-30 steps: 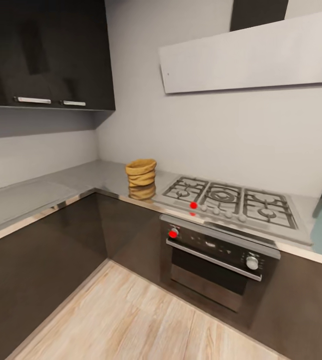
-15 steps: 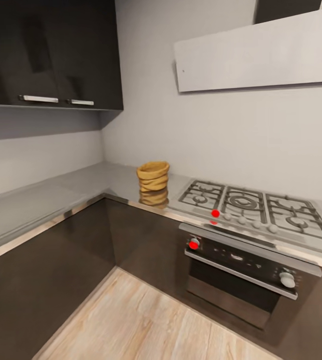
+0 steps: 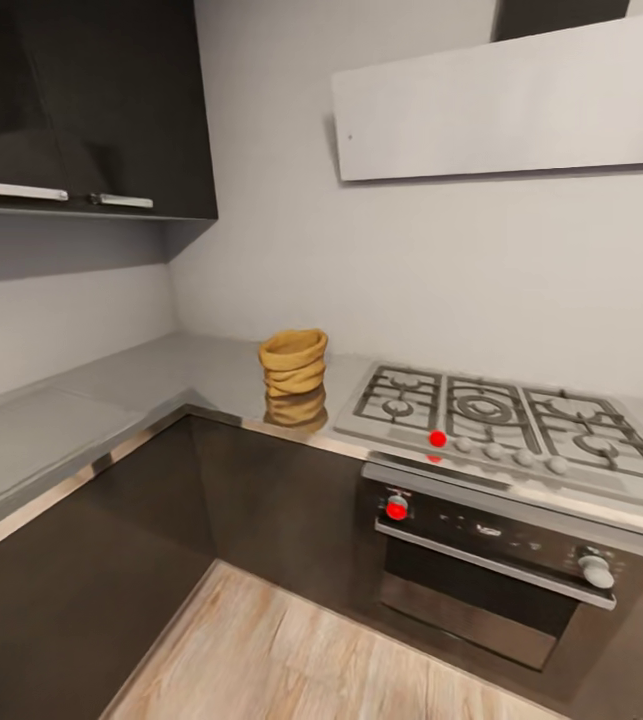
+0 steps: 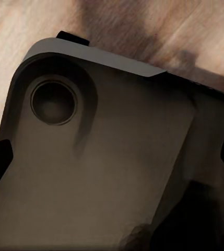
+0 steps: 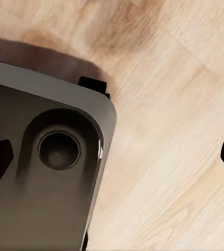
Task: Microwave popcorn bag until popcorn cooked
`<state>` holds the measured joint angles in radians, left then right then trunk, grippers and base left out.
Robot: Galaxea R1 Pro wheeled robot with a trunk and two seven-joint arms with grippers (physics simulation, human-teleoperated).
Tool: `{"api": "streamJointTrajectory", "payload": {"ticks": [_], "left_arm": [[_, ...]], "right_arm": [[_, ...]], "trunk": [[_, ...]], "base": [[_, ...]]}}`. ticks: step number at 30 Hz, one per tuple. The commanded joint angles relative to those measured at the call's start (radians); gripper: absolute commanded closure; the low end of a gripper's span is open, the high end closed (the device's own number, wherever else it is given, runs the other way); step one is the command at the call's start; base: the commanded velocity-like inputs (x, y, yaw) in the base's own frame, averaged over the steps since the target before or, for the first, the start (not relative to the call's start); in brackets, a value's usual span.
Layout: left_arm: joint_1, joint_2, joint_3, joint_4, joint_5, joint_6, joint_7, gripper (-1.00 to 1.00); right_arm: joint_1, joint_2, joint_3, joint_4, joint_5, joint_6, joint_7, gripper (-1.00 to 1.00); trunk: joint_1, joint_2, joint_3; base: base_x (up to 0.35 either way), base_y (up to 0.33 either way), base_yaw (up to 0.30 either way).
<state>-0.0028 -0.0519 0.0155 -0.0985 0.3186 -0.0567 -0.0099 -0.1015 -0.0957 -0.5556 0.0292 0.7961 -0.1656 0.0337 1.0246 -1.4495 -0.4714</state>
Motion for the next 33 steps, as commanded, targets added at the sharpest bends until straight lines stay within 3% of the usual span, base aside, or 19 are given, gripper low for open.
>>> {"api": "streamJointTrajectory", "payload": {"ticks": [1,14,22,33], "left_arm": [[0.0,0.0,0.001,0.0,0.005,-0.003,-0.001,-1.0],[0.0,0.0,0.001,-0.002,0.005,-0.009,-0.001,-1.0],[0.0,0.0,0.002,-0.001,0.005,-0.006,0.0,-1.0],[0.0,0.0,-0.002,-0.001,0.004,-0.002,-0.001,-1.0]], "right_arm": [[-0.001,-0.001,-0.007,0.003,0.003,-0.005,0.002,-1.0],[-0.001,-0.002,-0.007,0.003,0.003,-0.003,0.002,-1.0],[-0.001,-0.002,-0.007,0.002,0.004,-0.003,0.002,-1.0],[-0.001,-0.002,-0.006,0.003,0.006,-0.004,0.002,-1.0]], "trunk": [[0.0,0.0,-0.001],[0.0,0.0,-0.001],[0.0,0.0,-0.001],[0.0,0.0,-0.001]], "base": [[0.221,0.206,-0.242],[0.059,0.046,-0.232],[0.021,0.007,-0.024],[0.274,0.187,0.0]]}}
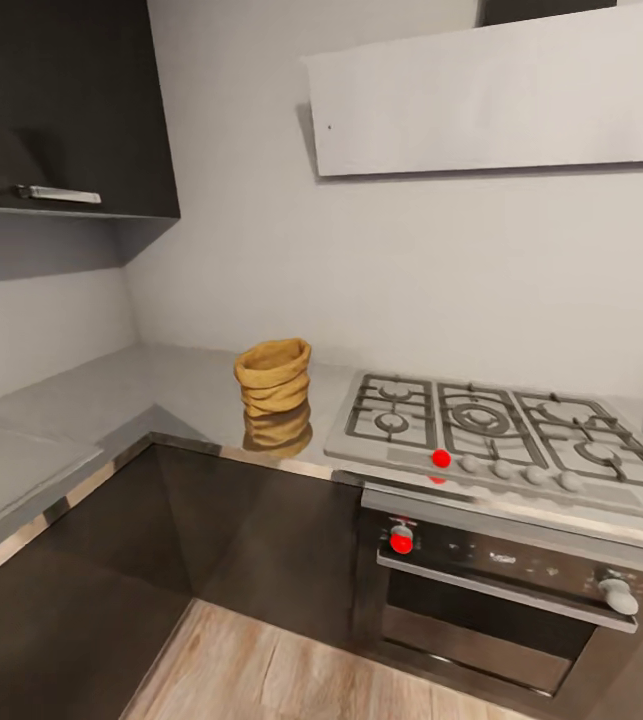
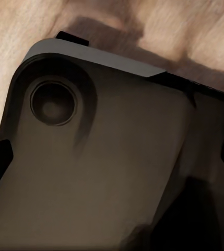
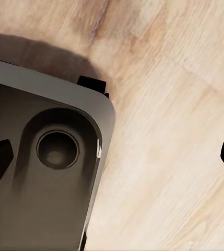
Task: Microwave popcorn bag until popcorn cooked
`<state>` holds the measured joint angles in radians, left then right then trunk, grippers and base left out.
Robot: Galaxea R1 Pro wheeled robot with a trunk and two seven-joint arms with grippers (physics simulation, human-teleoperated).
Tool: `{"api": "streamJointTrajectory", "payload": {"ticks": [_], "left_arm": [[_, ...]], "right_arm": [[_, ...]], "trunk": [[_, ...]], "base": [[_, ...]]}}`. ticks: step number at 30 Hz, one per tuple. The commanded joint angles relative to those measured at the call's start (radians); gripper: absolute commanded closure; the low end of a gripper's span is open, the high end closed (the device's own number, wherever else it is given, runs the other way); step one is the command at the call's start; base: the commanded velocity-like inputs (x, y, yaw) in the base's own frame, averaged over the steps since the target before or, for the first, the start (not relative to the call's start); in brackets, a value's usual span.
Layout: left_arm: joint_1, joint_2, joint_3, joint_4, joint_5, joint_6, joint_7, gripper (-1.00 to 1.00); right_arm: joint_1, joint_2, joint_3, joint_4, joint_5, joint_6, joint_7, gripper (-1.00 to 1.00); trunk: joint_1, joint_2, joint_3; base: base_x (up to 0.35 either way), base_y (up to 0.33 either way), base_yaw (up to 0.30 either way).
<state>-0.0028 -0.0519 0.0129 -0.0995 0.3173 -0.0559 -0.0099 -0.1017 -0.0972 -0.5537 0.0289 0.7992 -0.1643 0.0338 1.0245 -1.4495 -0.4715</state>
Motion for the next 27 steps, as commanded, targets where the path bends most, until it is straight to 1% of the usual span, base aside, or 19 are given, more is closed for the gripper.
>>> {"api": "streamJointTrajectory", "payload": {"ticks": [1,7,11,12,15,27], "left_arm": [[0.0,0.0,0.002,0.0,0.005,-0.005,-0.001,-1.0],[0.0,-0.002,0.008,-0.002,0.011,-0.01,0.024,-1.0],[0.0,-0.003,0.009,-0.003,0.009,-0.011,0.084,-1.0],[0.0,-0.003,0.009,-0.003,0.009,-0.011,0.091,-1.0],[0.0,-0.003,0.009,-0.003,0.009,-0.011,0.099,-1.0],[0.0,-0.002,0.007,-0.003,0.006,-0.012,0.1,-1.0]], "right_arm": [[-0.001,-0.001,-0.008,0.003,0.003,-0.005,0.002,-1.0],[-0.001,-0.001,-0.008,0.002,0.003,-0.004,0.002,-1.0],[-0.001,-0.001,-0.008,0.002,0.003,-0.003,0.002,-1.0],[-0.001,-0.001,-0.008,0.003,0.003,-0.003,0.002,-1.0],[-0.001,-0.001,-0.008,0.002,0.003,-0.003,0.002,-1.0],[-0.001,-0.001,-0.008,0.002,0.003,-0.003,0.001,-1.0]], "trunk": [[0.001,0.0,-0.001],[0.001,0.0,-0.001],[0.001,0.0,-0.001],[0.001,0.0,-0.001],[-0.011,0.021,0.008],[-0.057,0.105,0.046]], "base": [[0.212,0.178,0.0],[0.039,0.033,0.0],[0.002,0.001,0.0],[0.0,0.0,0.0],[0.0,0.0,0.0],[0.0,0.0,0.0]]}}
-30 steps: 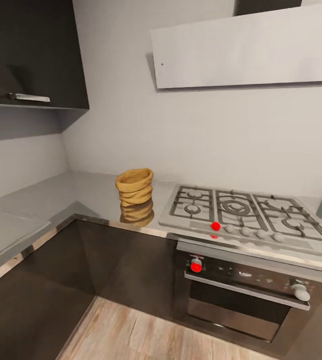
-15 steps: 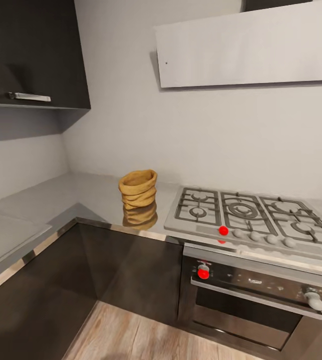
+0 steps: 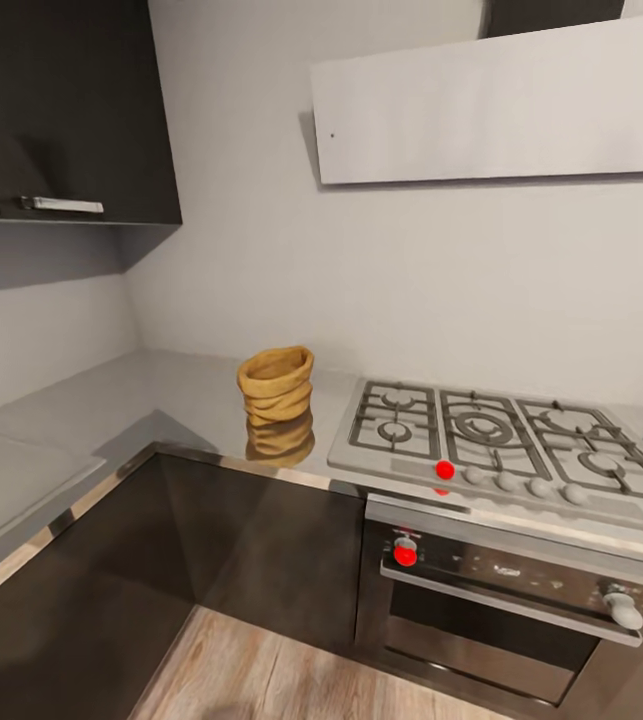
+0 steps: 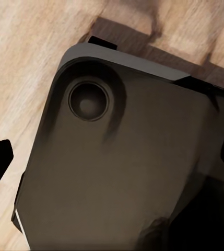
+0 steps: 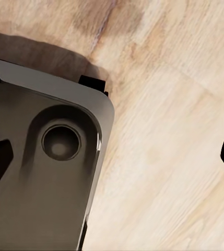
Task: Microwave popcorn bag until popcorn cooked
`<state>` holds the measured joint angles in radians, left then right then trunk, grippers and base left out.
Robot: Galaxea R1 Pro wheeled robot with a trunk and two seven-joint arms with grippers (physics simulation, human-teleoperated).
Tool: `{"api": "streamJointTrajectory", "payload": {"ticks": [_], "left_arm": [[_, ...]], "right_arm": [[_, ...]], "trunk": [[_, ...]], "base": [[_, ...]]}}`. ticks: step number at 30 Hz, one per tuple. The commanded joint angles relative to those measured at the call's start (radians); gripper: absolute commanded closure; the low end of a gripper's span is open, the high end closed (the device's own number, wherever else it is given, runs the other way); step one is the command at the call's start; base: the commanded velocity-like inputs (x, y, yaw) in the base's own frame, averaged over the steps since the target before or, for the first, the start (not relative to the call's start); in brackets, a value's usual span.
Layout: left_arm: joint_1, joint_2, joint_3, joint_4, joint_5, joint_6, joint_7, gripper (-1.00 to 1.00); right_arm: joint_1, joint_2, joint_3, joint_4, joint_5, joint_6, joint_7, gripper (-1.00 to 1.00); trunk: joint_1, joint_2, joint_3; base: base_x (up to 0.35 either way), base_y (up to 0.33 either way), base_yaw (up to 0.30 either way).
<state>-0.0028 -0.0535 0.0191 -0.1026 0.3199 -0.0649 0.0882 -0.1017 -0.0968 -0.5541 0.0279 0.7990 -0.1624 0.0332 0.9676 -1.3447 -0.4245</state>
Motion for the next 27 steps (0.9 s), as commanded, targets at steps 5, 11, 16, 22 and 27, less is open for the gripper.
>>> {"api": "streamJointTrajectory", "payload": {"ticks": [5,11,16,22,27], "left_arm": [[0.0,0.0,0.001,0.0,0.004,-0.002,0.001,-1.0],[0.0,0.0,0.001,0.0,0.002,-0.003,-0.005,-1.0],[0.0,0.0,-0.001,0.0,0.003,-0.001,-0.01,-1.0],[0.0,0.0,-0.001,0.0,0.003,-0.002,-0.01,-1.0],[0.0,0.0,-0.002,0.0,0.003,-0.002,-0.01,-1.0]], "right_arm": [[-0.001,-0.001,-0.004,0.003,0.006,-0.005,0.002,-1.0],[-0.001,0.0,-0.005,0.003,0.007,-0.005,0.001,-1.0],[-0.001,0.004,-0.007,0.003,0.007,-0.006,0.002,-1.0],[-0.001,0.007,-0.006,0.003,0.004,-0.005,0.002,-1.0],[-0.001,0.007,-0.006,0.003,0.004,-0.006,0.002,-1.0]], "trunk": [[-0.019,0.035,0.015],[-0.042,0.077,0.034],[-0.061,0.112,0.049],[-0.084,0.154,0.068],[-0.104,0.189,0.084]], "base": [[0.0,0.0,0.0],[0.0,0.0,0.0],[0.0,0.0,0.0],[0.0,0.0,0.0],[0.0,0.0,0.0]]}}
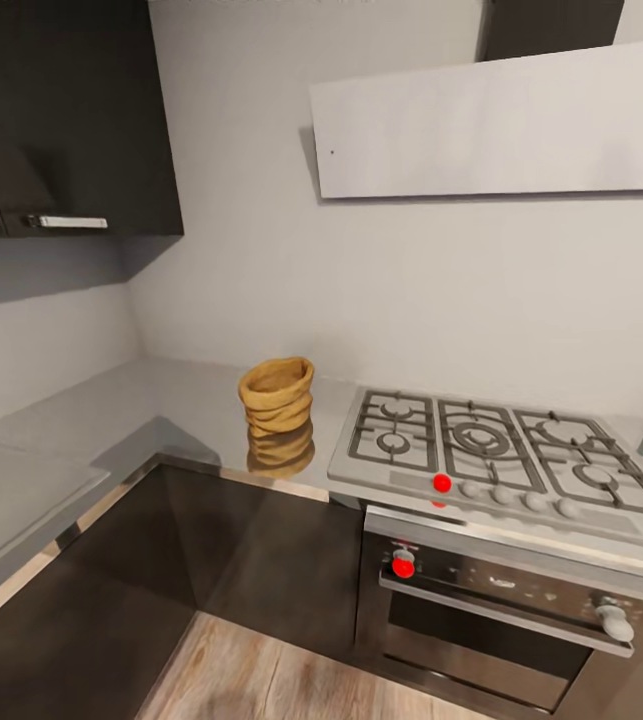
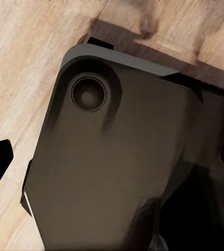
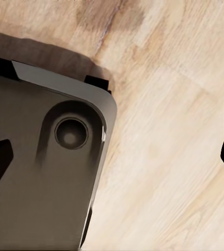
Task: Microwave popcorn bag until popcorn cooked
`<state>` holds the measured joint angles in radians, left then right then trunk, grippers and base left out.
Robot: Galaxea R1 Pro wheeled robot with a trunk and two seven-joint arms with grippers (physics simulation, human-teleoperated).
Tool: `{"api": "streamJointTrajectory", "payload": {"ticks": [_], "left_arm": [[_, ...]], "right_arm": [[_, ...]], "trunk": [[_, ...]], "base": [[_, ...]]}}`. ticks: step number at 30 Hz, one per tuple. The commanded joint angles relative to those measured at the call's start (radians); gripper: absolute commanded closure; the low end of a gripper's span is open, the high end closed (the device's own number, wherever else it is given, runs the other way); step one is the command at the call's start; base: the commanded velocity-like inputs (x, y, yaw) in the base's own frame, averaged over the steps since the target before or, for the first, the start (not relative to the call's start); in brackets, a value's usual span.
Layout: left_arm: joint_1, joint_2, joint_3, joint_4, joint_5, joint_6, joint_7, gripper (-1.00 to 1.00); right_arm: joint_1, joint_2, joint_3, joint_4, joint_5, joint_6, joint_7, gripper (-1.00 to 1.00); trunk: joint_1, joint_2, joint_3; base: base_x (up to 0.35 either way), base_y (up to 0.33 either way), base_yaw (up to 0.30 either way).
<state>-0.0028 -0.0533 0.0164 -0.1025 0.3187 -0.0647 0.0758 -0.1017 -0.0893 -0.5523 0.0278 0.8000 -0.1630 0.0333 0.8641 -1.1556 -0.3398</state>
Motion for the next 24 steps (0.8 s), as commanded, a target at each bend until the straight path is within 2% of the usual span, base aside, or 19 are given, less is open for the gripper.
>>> {"api": "streamJointTrajectory", "payload": {"ticks": [1,24], "left_arm": [[0.0,-0.001,0.001,0.0,0.004,-0.003,0.002,-1.0],[0.0,0.0,0.002,0.002,0.006,0.01,0.001,-1.0]], "right_arm": [[-0.001,-0.001,-0.008,0.003,0.003,-0.005,0.002,-1.0],[-0.001,0.0,-0.008,0.003,0.002,-0.004,0.002,-1.0]], "trunk": [[-0.004,0.007,0.002],[-0.092,0.168,0.074]], "base": [[0.0,0.0,0.0],[0.0,0.0,0.0]]}}
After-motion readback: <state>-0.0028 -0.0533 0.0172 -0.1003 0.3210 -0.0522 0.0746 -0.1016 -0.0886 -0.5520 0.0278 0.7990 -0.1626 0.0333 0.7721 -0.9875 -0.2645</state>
